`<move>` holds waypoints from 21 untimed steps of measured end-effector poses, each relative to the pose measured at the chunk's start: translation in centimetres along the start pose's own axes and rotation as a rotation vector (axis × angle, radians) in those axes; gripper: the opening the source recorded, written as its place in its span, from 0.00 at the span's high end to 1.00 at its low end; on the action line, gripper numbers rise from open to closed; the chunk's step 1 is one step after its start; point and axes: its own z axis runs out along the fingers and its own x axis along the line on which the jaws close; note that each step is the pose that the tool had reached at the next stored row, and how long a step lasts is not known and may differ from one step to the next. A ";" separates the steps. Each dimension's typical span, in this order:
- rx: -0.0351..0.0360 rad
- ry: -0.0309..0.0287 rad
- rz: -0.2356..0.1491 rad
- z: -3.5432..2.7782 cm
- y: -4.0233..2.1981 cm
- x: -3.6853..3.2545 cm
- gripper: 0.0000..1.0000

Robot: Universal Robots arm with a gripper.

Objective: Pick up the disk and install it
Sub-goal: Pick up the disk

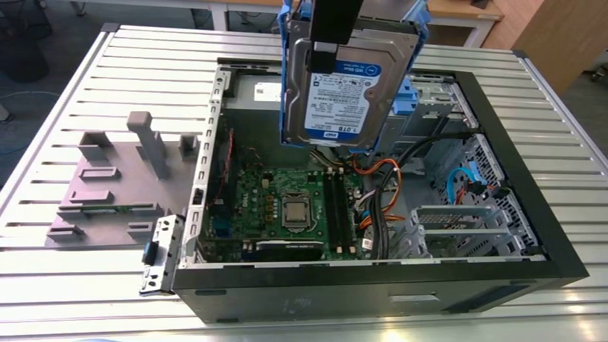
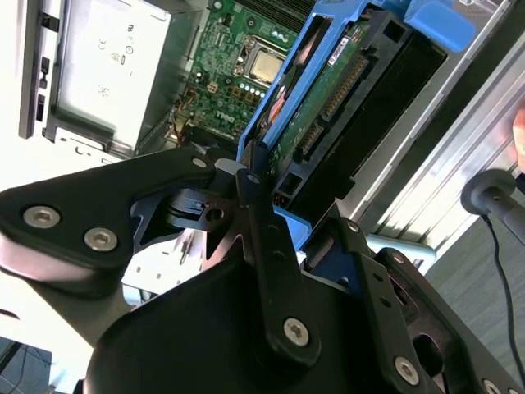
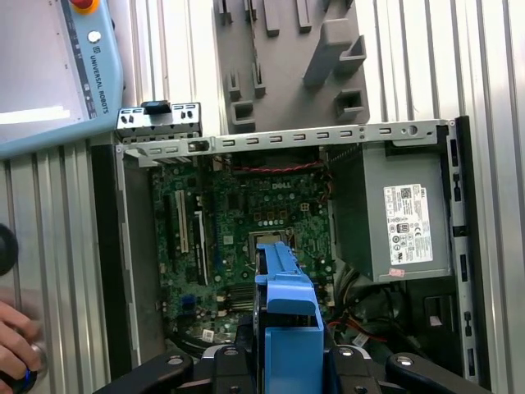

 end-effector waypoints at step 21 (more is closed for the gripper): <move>0.0000 0.0000 0.000 0.00 -0.04 0.45 0.64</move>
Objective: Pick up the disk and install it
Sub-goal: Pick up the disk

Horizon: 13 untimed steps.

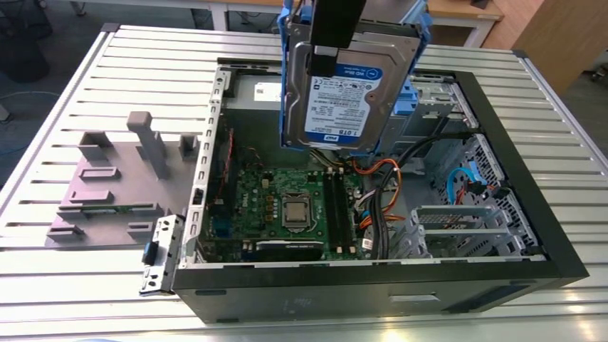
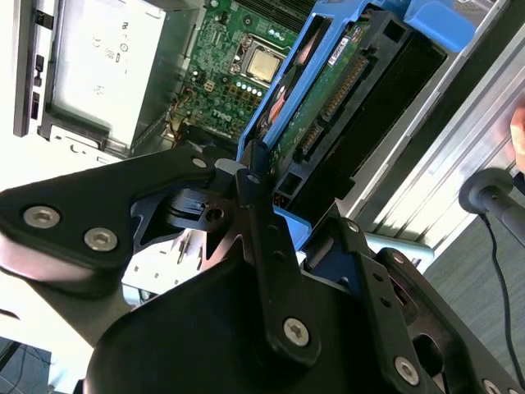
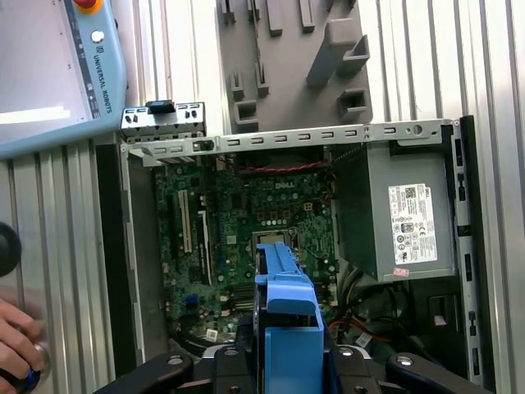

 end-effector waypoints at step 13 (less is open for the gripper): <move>0.0000 0.0001 0.000 0.00 -0.03 0.26 0.64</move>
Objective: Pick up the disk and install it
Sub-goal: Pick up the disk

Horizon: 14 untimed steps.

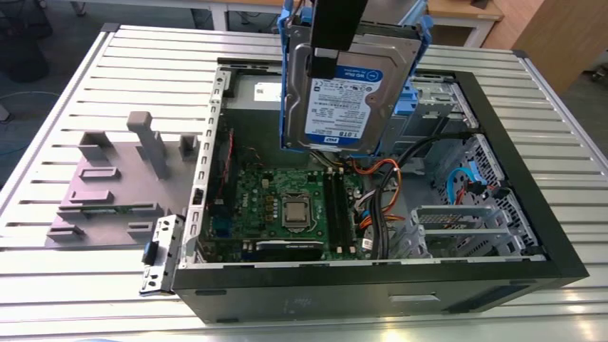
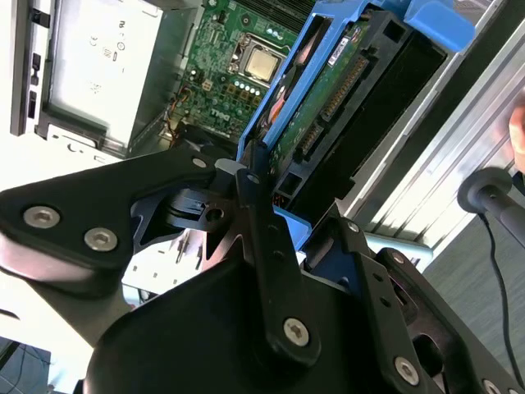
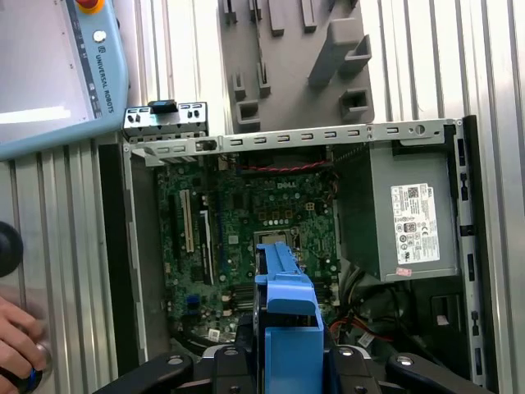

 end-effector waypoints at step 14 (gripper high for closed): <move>0.0001 0.0009 0.000 0.01 -0.11 1.06 0.64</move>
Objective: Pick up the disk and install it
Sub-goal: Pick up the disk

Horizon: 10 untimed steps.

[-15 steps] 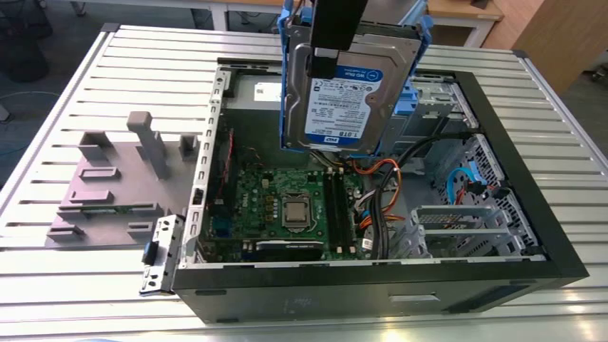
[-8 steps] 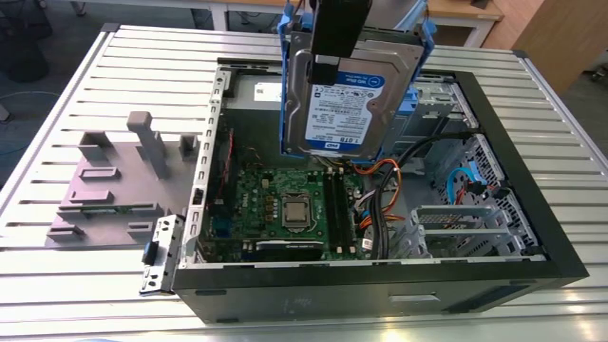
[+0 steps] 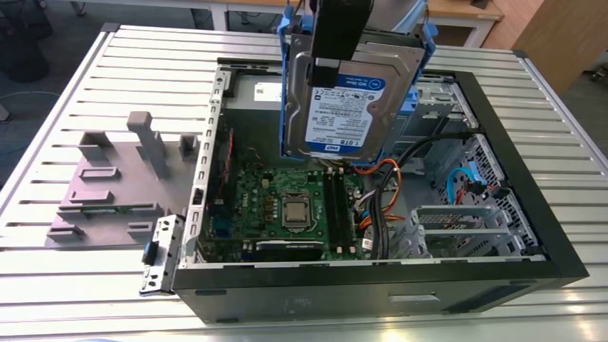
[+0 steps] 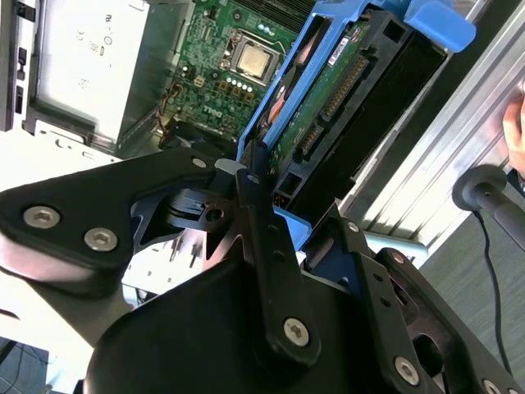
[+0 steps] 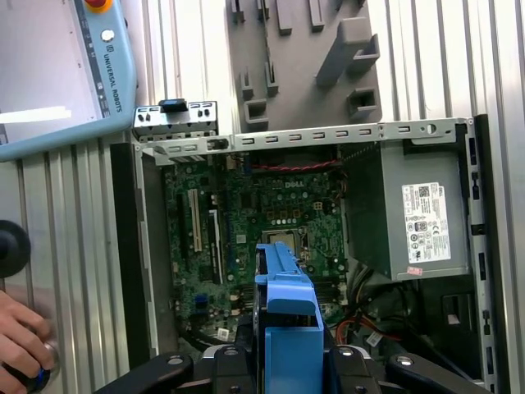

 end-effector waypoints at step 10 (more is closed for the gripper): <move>0.0000 0.0000 0.000 0.04 -0.13 0.15 0.64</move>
